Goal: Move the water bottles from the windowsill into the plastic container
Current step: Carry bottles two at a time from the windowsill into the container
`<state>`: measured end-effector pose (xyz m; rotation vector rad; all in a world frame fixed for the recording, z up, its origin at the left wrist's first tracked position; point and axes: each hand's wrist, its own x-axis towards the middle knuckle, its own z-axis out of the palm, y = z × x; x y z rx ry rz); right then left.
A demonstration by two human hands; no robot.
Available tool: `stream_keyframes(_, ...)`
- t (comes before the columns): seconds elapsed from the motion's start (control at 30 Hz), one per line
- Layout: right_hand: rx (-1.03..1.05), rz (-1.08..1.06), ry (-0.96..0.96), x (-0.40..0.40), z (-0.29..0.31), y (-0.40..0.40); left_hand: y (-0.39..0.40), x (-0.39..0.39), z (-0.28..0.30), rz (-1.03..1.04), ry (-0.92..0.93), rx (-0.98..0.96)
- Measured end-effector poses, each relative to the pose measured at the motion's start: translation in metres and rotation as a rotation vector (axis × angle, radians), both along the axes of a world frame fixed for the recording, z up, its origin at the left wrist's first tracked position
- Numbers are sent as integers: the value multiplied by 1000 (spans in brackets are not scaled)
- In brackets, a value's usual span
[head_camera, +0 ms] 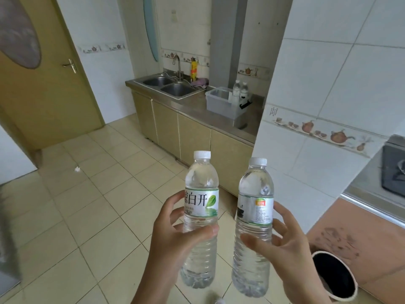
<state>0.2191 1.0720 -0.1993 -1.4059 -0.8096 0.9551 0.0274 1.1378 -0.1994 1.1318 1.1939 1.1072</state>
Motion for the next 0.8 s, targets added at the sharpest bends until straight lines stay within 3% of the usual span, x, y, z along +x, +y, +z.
stream_keyframes(0.47,17,75,-75,73,12,300,291,63,4,52,7,-29)
stream_keyframes(0.8,25,-71,-74,75,4,505,530,78,6,-124,39,-5)
